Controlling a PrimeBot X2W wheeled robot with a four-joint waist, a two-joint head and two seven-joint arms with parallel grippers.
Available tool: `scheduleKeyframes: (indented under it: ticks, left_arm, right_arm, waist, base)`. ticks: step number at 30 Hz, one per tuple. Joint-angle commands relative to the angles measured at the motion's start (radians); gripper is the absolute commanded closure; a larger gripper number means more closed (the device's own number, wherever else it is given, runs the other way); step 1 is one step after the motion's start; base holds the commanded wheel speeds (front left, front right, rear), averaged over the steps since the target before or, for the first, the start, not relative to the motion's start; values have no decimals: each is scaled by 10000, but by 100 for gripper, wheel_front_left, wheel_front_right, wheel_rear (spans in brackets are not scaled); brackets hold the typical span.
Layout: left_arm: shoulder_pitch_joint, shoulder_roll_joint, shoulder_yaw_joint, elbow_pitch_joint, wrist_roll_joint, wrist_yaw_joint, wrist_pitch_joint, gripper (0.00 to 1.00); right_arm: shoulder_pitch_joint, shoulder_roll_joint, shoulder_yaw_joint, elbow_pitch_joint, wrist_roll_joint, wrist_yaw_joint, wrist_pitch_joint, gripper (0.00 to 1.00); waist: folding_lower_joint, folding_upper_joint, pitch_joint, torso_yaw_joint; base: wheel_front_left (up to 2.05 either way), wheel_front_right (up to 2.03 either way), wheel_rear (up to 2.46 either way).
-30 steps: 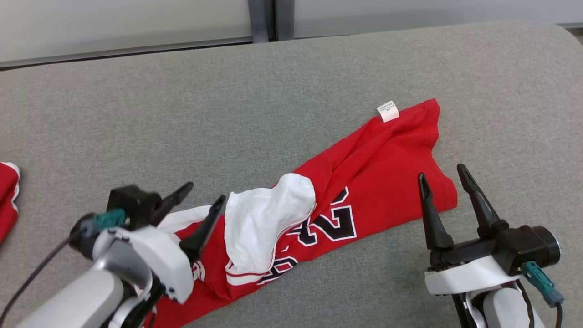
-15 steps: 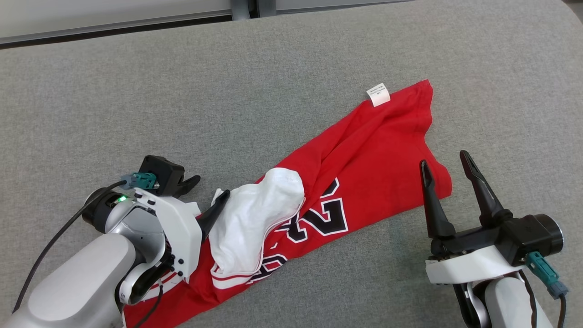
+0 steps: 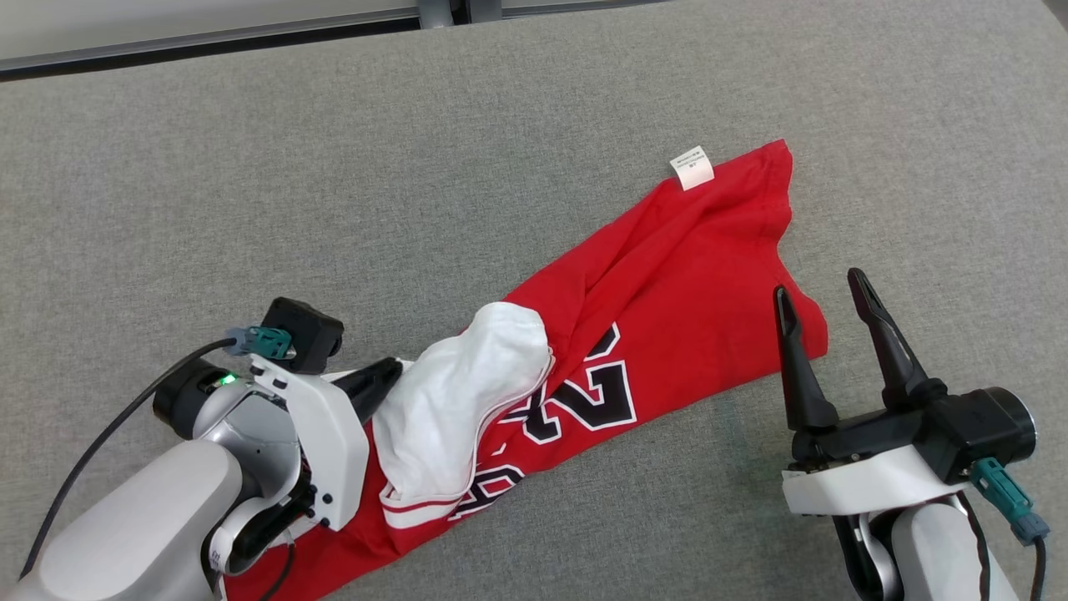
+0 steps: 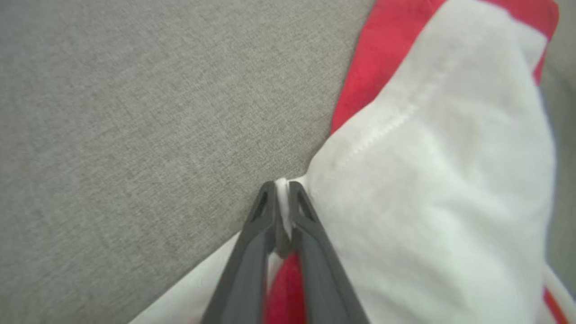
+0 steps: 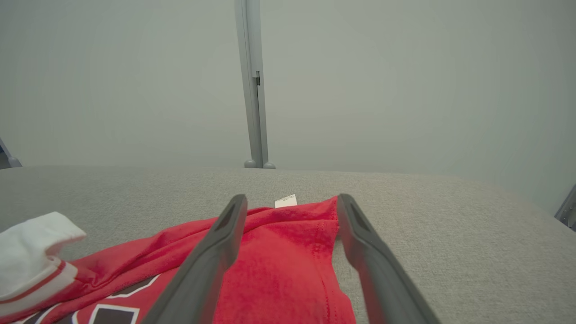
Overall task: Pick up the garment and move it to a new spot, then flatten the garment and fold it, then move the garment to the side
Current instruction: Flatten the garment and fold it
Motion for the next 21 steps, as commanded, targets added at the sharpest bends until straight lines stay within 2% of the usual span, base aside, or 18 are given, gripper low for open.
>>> scheduleKeyframes:
  ticks: [1,4,8,14,17,21]
  left_arm:
    - [81,76,-10,-13,-92,-70,40,100]
    - [159,115,-58,-97,-189,-114,184,100]
    - [42,101,96,-237,104,-140,-478,100]
    - [-174,141,602,-391,1013,328,-2323,100]
    - [-88,222,745,-575,1164,463,-2813,100]
    - [223,375,852,-915,1098,572,-3052,100]
  right_arm:
    - [-99,-20,-34,-8,77,-4,-12,0]
    - [-104,-19,-69,-19,77,-4,-12,0]
    - [-102,-20,-124,-18,68,-4,-12,0]
    - [6,-19,-143,28,33,-4,-12,0]
    - [25,-16,5,143,274,-4,-12,0]
    - [-334,-106,492,1125,1029,-7,-12,0]
  waist:
    - [0,0,3,-1]
    - [0,0,5,-9]
    - [0,0,-35,2]
    - [0,0,-284,123]
    - [0,0,-387,210]
    - [0,0,-432,359]
  base:
    - [0,0,0]
    - [0,0,0]
    - [0,0,0]
    - [0,0,0]
    - [0,0,0]
    - [0,0,0]
